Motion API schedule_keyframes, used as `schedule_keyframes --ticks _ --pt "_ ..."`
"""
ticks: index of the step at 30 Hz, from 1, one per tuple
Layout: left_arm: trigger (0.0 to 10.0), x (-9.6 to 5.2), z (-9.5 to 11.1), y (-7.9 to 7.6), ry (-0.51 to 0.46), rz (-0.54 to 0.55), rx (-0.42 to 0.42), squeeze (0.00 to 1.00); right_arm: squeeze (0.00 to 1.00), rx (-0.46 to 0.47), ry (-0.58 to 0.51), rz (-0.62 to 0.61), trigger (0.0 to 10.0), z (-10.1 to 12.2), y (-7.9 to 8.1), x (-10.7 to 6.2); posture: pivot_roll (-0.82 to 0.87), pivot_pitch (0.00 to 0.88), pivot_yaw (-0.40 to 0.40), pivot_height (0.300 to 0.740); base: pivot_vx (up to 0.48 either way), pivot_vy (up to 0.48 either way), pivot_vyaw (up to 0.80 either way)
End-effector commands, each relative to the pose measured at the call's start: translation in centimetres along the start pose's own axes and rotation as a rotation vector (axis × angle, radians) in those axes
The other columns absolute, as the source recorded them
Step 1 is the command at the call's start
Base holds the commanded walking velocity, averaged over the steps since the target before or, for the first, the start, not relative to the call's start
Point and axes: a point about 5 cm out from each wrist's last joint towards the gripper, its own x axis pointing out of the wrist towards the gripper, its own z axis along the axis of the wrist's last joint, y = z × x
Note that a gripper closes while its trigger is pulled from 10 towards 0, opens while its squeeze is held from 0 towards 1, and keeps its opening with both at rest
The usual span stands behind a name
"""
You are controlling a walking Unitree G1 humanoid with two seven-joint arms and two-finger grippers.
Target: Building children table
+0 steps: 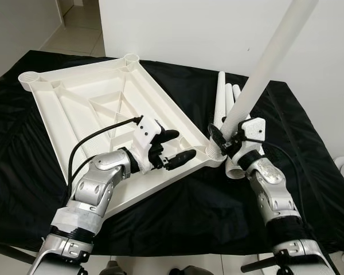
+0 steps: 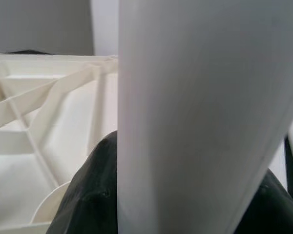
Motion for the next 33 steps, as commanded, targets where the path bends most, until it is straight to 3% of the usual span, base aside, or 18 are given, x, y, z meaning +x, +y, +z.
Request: schedule_keyframes --ticks 1,5,13,19,21,26,33 --pt "10.0 0.1 0.1 0.2 0.009 0.056 0.015 0.0 0.0 0.079 0.182 -0.047 10.0 -3.6 0.0 -1.1 0.05 0.041 -0.089 0.74 0.0 0.0 0.0" --pt "10.0 0.0 0.2 0.3 0.01 0.058 0.016 0.0 0.0 0.118 0.185 -0.07 10.0 -3.8 0.2 -1.0 0.06 0.045 -0.088 0.74 0.0 0.0 0.0" --pt "10.0 -0.2 0.2 0.4 0.012 0.06 0.015 0.0 0.0 0.093 0.164 -0.1 10.0 -4.0 0.8 -0.9 0.06 0.049 -0.089 0.74 0.0 0.0 0.0" --pt "10.0 -0.3 0.1 0.4 0.014 0.064 0.014 0.0 0.0 0.06 0.129 -0.204 10.0 -3.1 1.7 -0.4 0.06 0.05 -0.093 0.74 0.0 0.0 0.0" --pt "10.0 -0.3 0.0 0.3 0.012 0.064 0.012 0.0 0.0 0.089 0.101 -0.345 10.0 -2.7 2.5 -0.2 0.05 0.05 -0.1 0.74 0.0 0.0 0.0" --pt "10.0 -0.3 0.1 0.3 0.008 0.065 0.011 0.0 0.0 0.121 0.103 -0.485 10.0 -2.8 3.7 -0.4 0.05 0.05 -0.103 0.74 0.0 0.0 0.0" --pt "10.0 -0.4 0.0 0.4 0.007 0.065 0.009 0.0 0.0 0.174 0.117 -0.575 10.0 -3.0 5.0 -0.6 0.06 0.047 -0.105 0.74 0.0 0.0 0.0"
